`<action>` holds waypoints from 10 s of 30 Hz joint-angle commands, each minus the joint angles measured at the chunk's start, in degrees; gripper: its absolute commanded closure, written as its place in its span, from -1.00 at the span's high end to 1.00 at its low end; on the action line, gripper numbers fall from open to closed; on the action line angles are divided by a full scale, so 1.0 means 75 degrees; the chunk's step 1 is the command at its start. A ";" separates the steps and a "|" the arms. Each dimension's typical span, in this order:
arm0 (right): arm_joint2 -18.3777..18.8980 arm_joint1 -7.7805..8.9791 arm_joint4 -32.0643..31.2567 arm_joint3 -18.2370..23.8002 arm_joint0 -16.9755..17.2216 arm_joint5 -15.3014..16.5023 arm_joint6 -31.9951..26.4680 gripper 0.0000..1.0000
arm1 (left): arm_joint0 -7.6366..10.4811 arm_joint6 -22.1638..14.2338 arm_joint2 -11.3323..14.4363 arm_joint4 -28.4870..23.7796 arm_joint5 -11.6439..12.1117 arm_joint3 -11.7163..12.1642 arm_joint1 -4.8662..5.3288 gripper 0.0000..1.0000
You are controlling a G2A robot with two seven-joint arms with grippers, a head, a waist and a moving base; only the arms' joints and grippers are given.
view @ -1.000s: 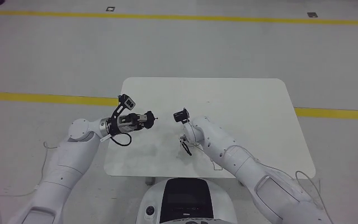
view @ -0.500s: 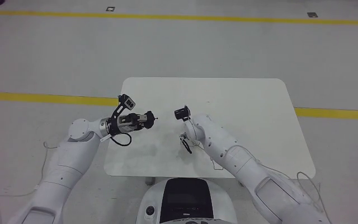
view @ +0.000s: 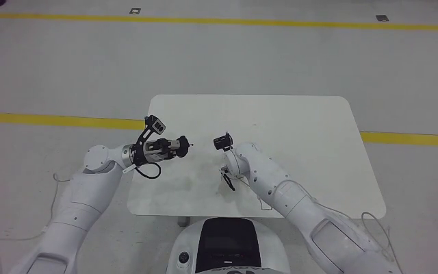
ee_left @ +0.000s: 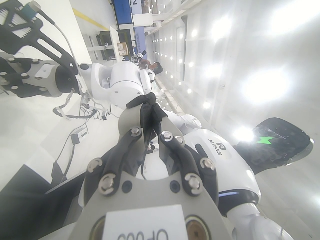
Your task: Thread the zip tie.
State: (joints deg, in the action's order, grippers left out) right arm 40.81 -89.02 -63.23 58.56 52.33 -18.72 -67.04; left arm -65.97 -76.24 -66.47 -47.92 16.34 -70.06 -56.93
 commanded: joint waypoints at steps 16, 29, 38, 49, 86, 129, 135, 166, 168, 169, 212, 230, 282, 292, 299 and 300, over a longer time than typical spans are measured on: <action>0.0044 -0.0133 -0.0033 -0.0288 -0.0079 0.0114 -0.0029 -0.86 | 0.0000 0.0000 0.0000 0.0000 0.0000 0.0000 0.0000 -1.00; 0.0119 -0.0202 -0.0087 -0.0400 -0.0101 0.0204 -0.0044 -0.74 | 0.0000 0.0000 0.0000 0.0000 0.0000 0.0000 0.0000 -1.00; 0.0168 -0.0222 -0.0163 -0.0429 -0.0027 0.0250 -0.0093 -0.76 | 0.0000 0.0000 0.0000 0.0000 0.0000 0.0000 0.0000 -1.00; 0.0170 -0.0294 -0.0241 -0.0562 -0.0093 0.0296 -0.0165 -1.00 | 0.0000 0.0000 0.0000 0.0000 0.0000 0.0000 0.0000 -1.00; 0.2257 0.0436 -0.0262 0.2768 0.1996 0.0698 0.1451 -1.00 | 0.0000 0.0000 0.0000 0.0000 0.0000 0.0000 0.0000 -1.00; 0.4309 0.0705 0.3181 0.5375 0.4258 0.1834 0.4456 -1.00 | 0.0000 0.0000 0.0000 0.0000 0.0000 0.0000 0.0000 -1.00; 0.4471 0.0769 0.4120 0.4987 0.4025 0.3158 0.4370 -1.00 | 0.0000 0.0000 0.0000 0.0000 0.0000 0.0000 0.0000 -1.00; 0.4360 0.0816 0.4329 0.4550 0.3516 0.4040 0.5350 -1.00 | 0.0000 0.0000 0.0000 0.0000 0.0000 0.0000 0.0000 -1.00; 0.4201 0.0791 0.4193 0.4611 0.3520 0.3909 0.5801 -1.00 | 0.0000 0.0000 0.0000 0.0000 0.0000 0.0000 0.0000 -1.00; 0.4083 0.0780 0.3989 0.4631 0.3509 0.3869 0.6065 -1.00 | 0.0000 0.0000 0.0000 0.0000 0.0000 0.0000 0.0000 -1.00; 0.2637 0.0833 -0.0243 0.4965 0.4259 0.3842 0.9688 -1.00 | -0.0639 0.2972 0.0488 0.1147 0.0419 -0.0707 -0.0521 -1.00; 0.2637 0.0833 -0.0243 0.4965 0.4259 0.3842 0.9688 -1.00 | -0.0696 0.3681 0.0646 0.1499 0.0419 -0.0822 -0.0629 -1.00; 0.2372 0.0917 -0.1604 0.4846 0.4153 0.3615 0.9997 -1.00 | -0.0645 0.3778 0.0620 0.1589 0.0419 -0.0795 -0.0798 -1.00; 0.2336 0.0937 -0.1793 0.4838 0.4173 0.3484 1.0044 -1.00 | -0.0645 0.3778 0.0620 0.1589 0.0419 -0.0795 -0.0798 -1.00; 0.2325 0.0951 -0.1865 0.4826 0.4177 0.3425 1.0048 -1.00 | -0.0645 0.3778 0.0620 0.1589 0.0419 -0.0795 -0.0798 -1.00; 0.2323 0.0952 -0.1868 0.4826 0.4177 0.3416 1.0049 -1.00 | -0.0645 0.3778 0.0620 0.1589 0.0419 -0.0795 -0.0798 -1.00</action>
State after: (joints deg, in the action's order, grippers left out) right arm 58.24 -81.89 -77.19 94.76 83.66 6.98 8.32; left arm -70.80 -47.90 -61.83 -36.00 19.48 -76.02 -62.91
